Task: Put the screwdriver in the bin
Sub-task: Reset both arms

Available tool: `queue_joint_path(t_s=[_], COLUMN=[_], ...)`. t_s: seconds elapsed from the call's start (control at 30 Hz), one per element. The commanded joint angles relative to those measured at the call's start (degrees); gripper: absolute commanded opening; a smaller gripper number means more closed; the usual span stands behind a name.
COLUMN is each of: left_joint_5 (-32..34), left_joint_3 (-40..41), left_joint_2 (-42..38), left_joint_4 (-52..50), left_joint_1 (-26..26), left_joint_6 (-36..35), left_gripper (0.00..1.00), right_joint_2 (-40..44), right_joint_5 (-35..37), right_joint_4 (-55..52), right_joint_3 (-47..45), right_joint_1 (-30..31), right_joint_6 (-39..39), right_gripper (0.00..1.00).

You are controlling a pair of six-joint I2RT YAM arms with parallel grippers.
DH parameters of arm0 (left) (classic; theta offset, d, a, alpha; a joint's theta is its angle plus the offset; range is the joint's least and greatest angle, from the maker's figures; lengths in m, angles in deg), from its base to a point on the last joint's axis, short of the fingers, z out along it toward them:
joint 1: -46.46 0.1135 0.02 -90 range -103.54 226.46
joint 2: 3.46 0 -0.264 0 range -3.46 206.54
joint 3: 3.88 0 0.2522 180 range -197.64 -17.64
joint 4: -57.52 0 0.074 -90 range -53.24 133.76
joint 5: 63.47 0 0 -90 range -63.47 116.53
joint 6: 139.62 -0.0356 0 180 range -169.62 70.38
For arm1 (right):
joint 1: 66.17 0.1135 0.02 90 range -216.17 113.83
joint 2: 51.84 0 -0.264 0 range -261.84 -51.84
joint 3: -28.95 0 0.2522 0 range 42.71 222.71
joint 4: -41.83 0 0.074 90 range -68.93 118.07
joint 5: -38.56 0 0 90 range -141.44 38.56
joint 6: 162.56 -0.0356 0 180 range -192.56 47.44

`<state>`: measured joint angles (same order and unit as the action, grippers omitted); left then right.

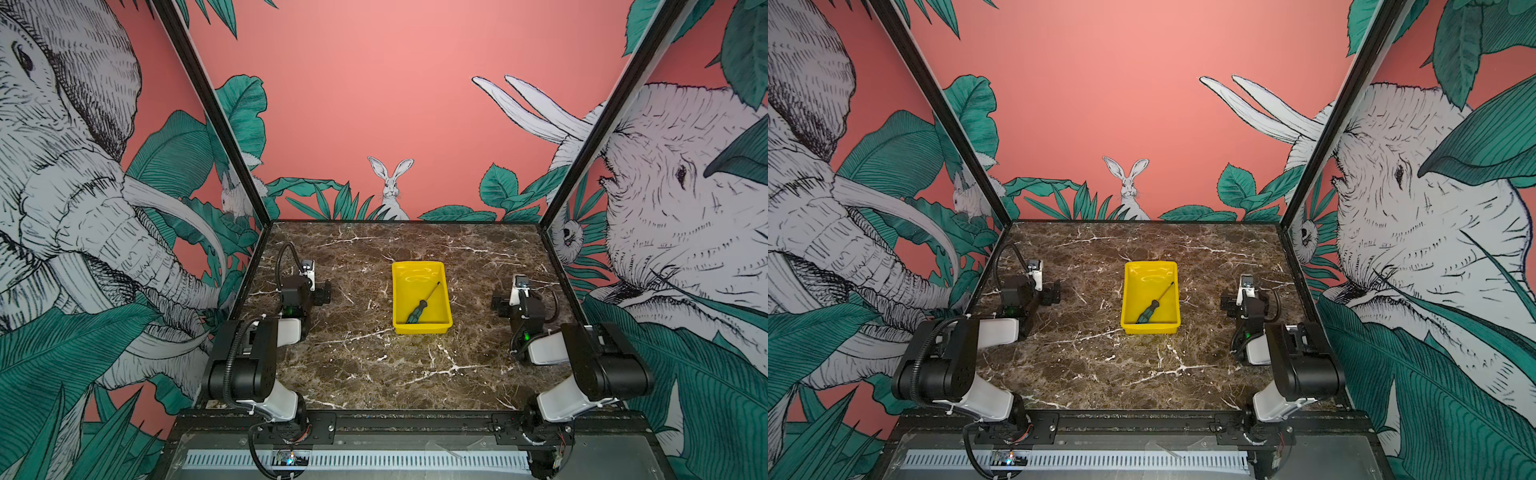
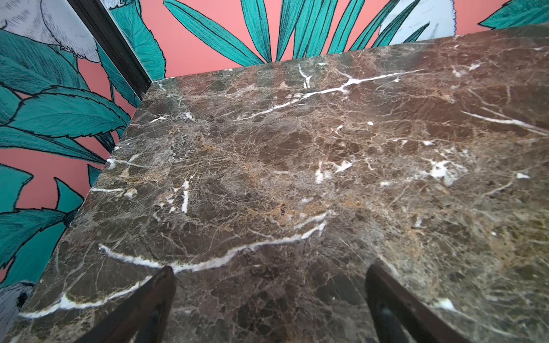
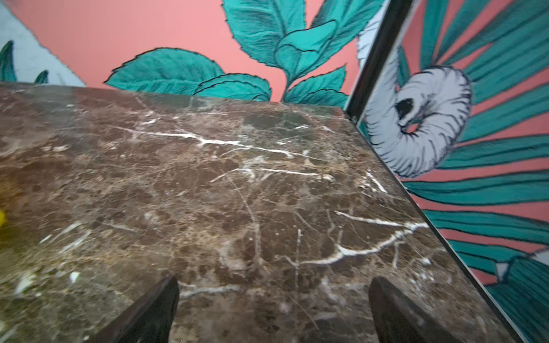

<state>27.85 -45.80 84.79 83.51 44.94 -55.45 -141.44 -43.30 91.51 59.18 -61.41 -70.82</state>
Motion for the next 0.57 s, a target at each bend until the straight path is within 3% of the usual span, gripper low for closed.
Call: queue_joint_path(t_s=[0.0,0.17,0.23,0.3,0.4,0.53], left_joint_5=[-0.8,-3.4,-3.6,-3.5,-3.5,-3.7], left_joint_3=[0.1,5.2,4.3,4.9,4.4,4.6], left_joint_2=[-1.1,2.0,0.2,1.6,0.4,0.9], left_joint_4=[0.5,13.8,8.6,12.4,9.1,10.5], left_joint_1=[-0.2,-0.1,-0.2,-0.1,-0.1,-0.1], left_joint_6=[-0.4,-1.2,-1.4,-1.4,-1.3,-1.4], left_gripper=[1.00,1.00,1.00,1.00,1.00,1.00], right_joint_2=[0.7,0.6,0.6,0.6,0.5,0.5], right_joint_5=[2.3,3.3,3.5,4.8,5.7,0.2], right_joint_4=[-0.6,-0.4,-0.7,-3.2,-6.7,-11.4], right_joint_3=[0.5,0.5,0.8,2.0,3.9,6.2], right_joint_1=[1.1,1.1,1.1,1.1,0.9,-1.9], right_joint_6=[1.9,1.6,1.6,1.1,0.4,-1.5], right_gripper=[0.99,0.99,0.99,0.99,0.99,0.99])
